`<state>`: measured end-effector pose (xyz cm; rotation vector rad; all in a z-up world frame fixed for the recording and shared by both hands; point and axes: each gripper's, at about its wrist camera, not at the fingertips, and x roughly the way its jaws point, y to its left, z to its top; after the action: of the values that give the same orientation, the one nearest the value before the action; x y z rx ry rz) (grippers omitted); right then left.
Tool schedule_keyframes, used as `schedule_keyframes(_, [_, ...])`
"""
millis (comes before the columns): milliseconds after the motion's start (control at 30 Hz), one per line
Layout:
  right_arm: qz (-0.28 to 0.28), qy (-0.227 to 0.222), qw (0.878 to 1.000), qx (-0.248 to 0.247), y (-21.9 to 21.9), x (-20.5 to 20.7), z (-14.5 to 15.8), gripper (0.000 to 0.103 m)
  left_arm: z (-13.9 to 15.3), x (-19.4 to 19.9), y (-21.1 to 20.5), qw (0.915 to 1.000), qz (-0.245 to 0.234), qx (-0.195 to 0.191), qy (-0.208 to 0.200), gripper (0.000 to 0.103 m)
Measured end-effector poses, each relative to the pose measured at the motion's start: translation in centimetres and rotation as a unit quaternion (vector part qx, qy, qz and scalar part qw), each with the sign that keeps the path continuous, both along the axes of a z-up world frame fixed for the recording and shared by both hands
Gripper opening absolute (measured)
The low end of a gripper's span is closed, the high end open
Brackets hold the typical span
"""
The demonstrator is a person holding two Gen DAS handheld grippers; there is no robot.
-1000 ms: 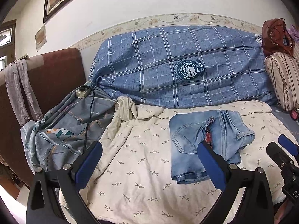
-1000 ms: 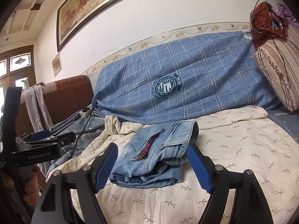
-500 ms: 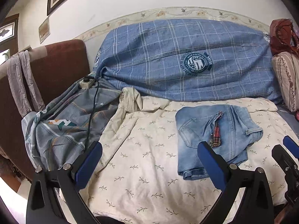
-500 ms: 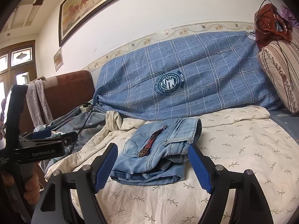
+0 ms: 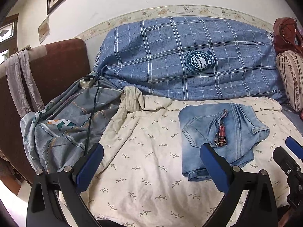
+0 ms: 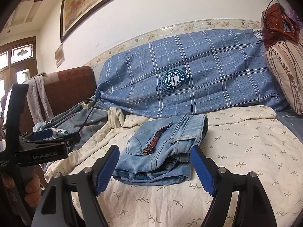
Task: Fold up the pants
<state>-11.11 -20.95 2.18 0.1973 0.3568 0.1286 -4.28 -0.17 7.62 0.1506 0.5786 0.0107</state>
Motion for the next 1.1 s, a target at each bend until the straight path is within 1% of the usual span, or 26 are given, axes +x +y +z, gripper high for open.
schedule_keyframes(167, [0.0, 0.004, 1.0, -0.003, 0.15, 0.18, -0.15, 0.08, -0.11, 0.18, 0.37, 1.0, 0.003, -0.008, 0.004, 0.101])
schedule_keyframes(367, [0.001, 0.006, 1.0, -0.004, 0.24, 0.29, -0.22, 0.08, -0.39, 0.41, 0.3, 0.9999, -0.001, -0.003, 0.012, 0.101])
schedule_keyframes(1100, [0.003, 0.012, 1.0, -0.002, 0.39, 0.59, -0.42, 0.08, -0.19, 0.73, 0.42, 0.9999, -0.005, -0.007, 0.014, 0.101])
